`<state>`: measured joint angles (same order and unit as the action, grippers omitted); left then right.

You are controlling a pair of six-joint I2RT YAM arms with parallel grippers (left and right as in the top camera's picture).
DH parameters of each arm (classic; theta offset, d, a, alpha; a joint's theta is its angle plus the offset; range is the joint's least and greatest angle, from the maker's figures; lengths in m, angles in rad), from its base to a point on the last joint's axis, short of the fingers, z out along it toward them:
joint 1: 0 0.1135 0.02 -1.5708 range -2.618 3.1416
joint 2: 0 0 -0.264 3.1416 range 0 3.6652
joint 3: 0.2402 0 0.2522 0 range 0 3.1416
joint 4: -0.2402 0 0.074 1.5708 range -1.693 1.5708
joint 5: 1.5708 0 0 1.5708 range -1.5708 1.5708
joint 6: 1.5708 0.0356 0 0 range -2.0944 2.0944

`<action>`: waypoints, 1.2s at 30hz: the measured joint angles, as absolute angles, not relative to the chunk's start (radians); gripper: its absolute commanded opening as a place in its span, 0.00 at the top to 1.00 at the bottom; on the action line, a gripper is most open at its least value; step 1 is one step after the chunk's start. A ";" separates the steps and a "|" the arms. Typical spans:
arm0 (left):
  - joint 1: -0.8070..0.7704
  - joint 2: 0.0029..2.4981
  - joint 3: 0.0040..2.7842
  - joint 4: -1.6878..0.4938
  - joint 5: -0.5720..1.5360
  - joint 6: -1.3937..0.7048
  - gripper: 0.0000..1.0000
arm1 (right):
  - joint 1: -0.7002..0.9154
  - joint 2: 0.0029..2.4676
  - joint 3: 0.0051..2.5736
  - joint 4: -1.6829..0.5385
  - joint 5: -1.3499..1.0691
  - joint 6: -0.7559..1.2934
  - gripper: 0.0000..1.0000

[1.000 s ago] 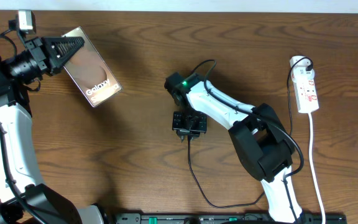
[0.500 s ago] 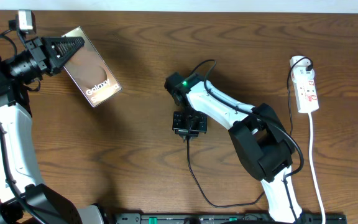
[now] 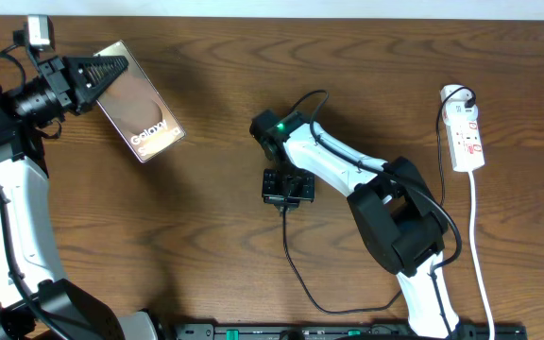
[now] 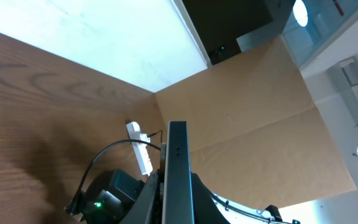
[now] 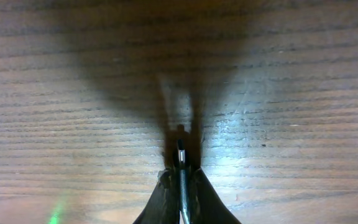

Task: Plug charger to phone and switch on socket
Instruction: 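Lower the right gripper and close it on the USB-C plug, then lift the USB-C plug off the table with the right gripper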

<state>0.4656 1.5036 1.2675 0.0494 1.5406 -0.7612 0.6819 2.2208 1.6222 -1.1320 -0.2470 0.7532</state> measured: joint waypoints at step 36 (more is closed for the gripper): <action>0.466 1.504 1.267 0.049 1.540 -0.759 0.92 | 0.389 2.277 1.733 -1.110 -1.320 -0.540 0.99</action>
